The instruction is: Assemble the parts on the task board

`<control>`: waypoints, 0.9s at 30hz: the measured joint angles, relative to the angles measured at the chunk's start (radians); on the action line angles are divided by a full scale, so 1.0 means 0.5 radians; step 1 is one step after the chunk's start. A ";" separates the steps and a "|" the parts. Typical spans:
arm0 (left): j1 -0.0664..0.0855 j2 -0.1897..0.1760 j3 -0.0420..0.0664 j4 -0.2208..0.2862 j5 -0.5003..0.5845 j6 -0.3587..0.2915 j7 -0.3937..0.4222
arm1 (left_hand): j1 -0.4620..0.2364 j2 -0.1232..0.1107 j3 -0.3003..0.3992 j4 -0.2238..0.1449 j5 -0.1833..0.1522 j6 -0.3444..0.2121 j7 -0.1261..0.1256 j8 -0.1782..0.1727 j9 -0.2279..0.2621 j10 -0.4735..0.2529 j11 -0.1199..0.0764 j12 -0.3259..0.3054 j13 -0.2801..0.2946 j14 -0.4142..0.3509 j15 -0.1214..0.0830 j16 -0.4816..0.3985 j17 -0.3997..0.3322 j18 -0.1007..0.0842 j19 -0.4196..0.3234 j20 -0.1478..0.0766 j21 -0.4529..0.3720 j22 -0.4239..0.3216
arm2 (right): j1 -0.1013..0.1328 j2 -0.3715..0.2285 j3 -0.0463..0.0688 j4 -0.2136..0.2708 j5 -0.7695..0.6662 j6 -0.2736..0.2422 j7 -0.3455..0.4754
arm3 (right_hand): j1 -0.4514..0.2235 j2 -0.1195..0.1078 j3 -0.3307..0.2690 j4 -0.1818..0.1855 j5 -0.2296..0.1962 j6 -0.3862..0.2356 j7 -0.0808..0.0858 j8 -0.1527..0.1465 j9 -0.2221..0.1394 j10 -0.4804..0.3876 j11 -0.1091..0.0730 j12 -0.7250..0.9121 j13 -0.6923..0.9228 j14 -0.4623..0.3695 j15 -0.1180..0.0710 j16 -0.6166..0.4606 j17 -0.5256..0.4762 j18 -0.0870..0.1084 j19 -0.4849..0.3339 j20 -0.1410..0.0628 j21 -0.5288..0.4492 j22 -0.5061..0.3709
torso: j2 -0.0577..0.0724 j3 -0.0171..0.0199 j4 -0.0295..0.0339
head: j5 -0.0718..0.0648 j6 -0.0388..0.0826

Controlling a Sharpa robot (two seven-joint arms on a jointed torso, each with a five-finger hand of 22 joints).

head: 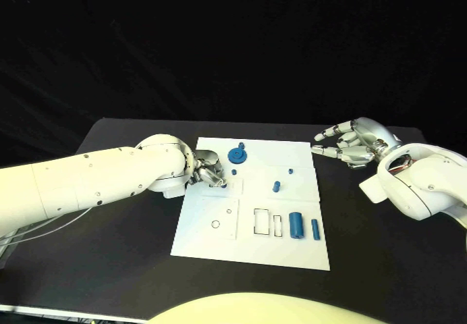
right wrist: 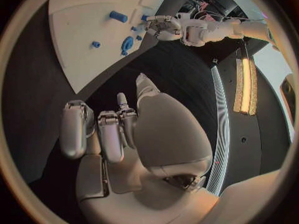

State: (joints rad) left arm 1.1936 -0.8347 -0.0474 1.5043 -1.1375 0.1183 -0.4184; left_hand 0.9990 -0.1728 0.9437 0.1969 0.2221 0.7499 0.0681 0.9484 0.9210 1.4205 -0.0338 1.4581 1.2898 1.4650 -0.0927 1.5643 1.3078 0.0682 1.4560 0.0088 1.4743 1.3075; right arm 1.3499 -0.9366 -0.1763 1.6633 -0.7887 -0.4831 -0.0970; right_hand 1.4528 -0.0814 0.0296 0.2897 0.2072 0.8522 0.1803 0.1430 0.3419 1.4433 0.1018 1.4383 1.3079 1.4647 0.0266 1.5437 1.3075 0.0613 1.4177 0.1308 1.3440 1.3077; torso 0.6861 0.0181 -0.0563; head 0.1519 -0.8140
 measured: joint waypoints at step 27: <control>0.004 0.041 0.004 -0.020 0.093 -0.015 -0.088 | -0.032 -0.038 -0.053 -0.053 0.159 0.079 -0.001 -0.025 0.009 0.055 -0.039 0.010 0.036 0.000 -0.015 0.000 0.000 -0.031 0.015 0.000 0.008 0.000 | 0.000 -0.006 0.000 0.004 0.013 0.000 0.000 | -0.010 0.010 0.000 0.000 0.000 0.000 0.000 0.000 0.000 0.000 0.000 0.000 0.000 0.000 0.000 0.000 0.000 0.000 0.000 0.000 0.000 -0.001 | 0.002 -0.0019 0.004 | -0.014 -0.009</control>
State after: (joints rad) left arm 1.1957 -0.8141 -0.0453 1.4944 -1.0911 0.1107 -0.4622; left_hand 0.9830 -0.1920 0.9172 0.1703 0.3015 0.7896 0.0676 0.9360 0.9255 1.4480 -0.0535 1.4633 1.3080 1.4649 -0.1000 1.5643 1.3076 0.0525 1.4633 0.0089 1.4782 1.3075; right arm 1.3499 -0.9396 -0.1765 1.6654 -0.7820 -0.4830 -0.0972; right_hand 1.4476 -0.0762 0.0296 0.2897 0.2072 0.8522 0.1803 0.1430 0.3419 1.4434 0.1019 1.4384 1.3080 1.4647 0.0267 1.5437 1.3073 0.0613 1.4177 0.1308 1.3440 1.3074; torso 0.6870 0.0172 -0.0545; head 0.1451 -0.8187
